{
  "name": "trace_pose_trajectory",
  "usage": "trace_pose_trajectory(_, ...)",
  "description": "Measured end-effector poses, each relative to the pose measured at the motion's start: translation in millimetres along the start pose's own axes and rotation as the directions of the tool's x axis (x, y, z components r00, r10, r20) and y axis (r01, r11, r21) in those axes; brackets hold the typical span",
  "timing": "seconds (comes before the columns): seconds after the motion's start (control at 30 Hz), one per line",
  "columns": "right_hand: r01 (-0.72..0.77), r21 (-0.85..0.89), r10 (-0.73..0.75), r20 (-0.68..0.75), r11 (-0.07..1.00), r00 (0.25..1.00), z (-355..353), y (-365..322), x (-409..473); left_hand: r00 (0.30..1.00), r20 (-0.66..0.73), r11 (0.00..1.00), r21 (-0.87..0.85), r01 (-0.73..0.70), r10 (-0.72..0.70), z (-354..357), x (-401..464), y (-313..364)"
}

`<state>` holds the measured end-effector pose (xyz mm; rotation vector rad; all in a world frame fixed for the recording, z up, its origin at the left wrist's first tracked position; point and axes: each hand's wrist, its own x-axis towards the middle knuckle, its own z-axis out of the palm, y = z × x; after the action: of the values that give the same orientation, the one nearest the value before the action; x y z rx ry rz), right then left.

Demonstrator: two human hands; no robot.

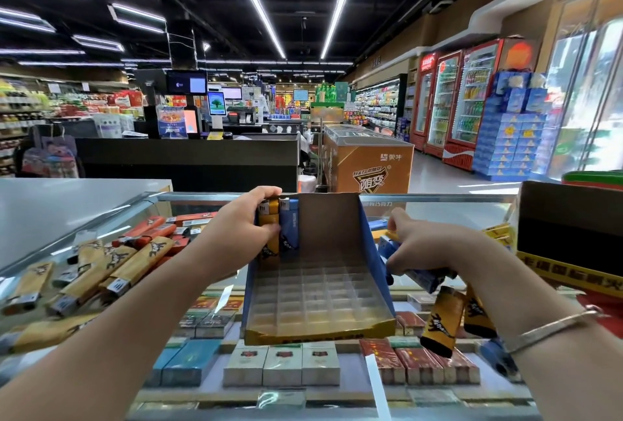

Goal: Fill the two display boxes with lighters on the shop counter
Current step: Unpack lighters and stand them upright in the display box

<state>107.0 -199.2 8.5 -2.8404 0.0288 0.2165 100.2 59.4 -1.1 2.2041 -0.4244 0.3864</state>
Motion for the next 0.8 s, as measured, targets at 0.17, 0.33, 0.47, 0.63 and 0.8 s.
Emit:
trace_pose_trajectory(0.17,0.012,0.088,-0.011,-0.01,0.996,1.0,2,-1,4,1.0,-0.006,1.0,0.015,-0.008,0.008,-1,0,1)
trace_pose_trajectory(0.33,-0.007,0.132,0.012,-0.043,0.991,0.999,6,-5,7,1.0,0.001,1.0,0.01,0.004,-0.004,-1,-1,3)
trace_pose_trajectory(0.47,-0.004,0.188,0.019,-0.077,0.982,0.997,7,-7,6,1.0,0.005,1.0,0.002,0.011,-0.011,-2,-2,3)
trace_pose_trajectory(0.63,0.084,0.579,-0.035,-0.096,0.811,0.995,-6,-3,-3,1.0,0.013,1.0,-0.023,0.016,-0.016,-2,-3,4)
trace_pose_trajectory(0.8,0.335,0.889,-0.316,-0.235,0.313,0.919,-26,-16,-30,0.997,0.073,0.995,-0.094,0.04,-0.034,-3,-3,9)
